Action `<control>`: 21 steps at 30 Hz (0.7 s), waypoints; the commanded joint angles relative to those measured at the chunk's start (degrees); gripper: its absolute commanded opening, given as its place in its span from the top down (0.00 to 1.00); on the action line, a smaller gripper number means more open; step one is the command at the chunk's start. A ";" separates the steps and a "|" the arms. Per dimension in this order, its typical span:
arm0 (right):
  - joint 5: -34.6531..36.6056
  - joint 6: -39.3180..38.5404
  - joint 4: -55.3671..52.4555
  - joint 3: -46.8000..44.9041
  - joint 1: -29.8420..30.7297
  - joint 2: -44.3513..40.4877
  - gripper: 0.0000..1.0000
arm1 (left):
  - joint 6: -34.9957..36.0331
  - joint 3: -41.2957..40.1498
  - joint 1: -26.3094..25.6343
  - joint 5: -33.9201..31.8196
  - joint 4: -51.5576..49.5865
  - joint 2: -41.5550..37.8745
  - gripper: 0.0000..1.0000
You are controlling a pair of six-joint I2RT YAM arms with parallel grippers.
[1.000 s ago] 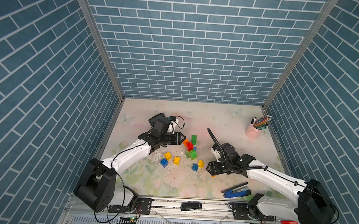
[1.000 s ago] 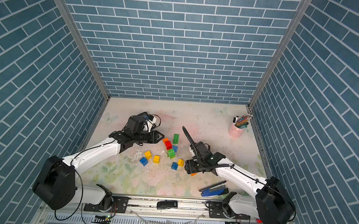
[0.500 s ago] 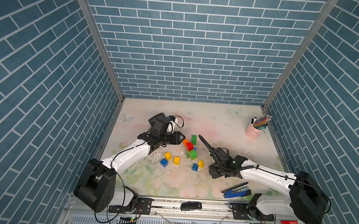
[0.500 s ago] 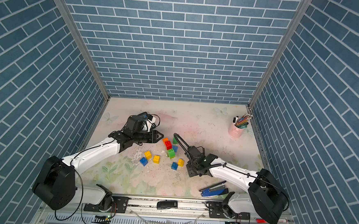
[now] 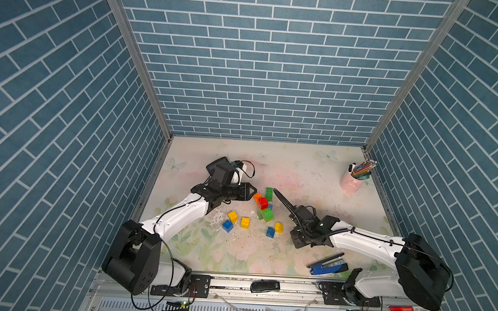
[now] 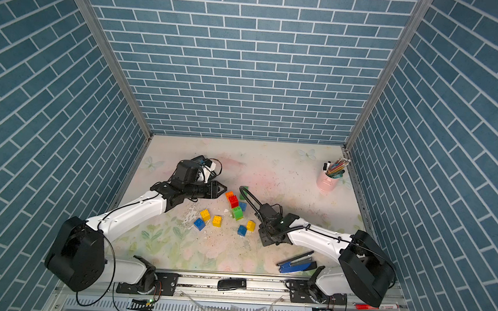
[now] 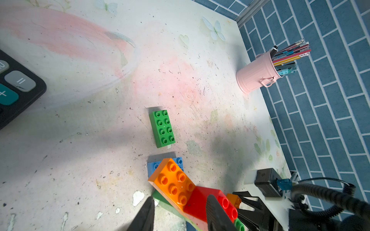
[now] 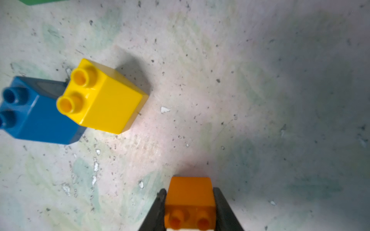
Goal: Assemble a fork with lego
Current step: Pick up the lego brick from the center of the board.
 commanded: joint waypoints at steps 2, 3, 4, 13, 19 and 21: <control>3.45 -0.04 -1.60 2.08 0.33 -6.30 0.77 | 0.87 -0.34 1.08 0.66 -0.92 0.02 0.56; 3.42 -0.28 -1.08 2.34 0.33 -7.69 0.77 | 1.02 -0.31 1.38 0.77 -0.99 0.10 0.56; 2.55 -0.91 0.16 2.38 0.34 -9.05 0.78 | 1.25 -0.23 1.49 0.77 -1.32 -0.01 0.56; -8.05 -5.45 10.69 6.34 4.07 -11.41 0.81 | 1.05 -1.75 2.89 -0.15 -1.76 -0.91 0.56; -8.00 -9.46 10.84 13.49 9.89 -5.02 0.92 | -2.19 -5.40 10.30 3.37 1.84 -3.81 0.56; -7.46 -10.34 10.60 16.06 11.33 -1.19 0.95 | -2.21 -5.73 12.03 3.55 1.30 -4.96 0.56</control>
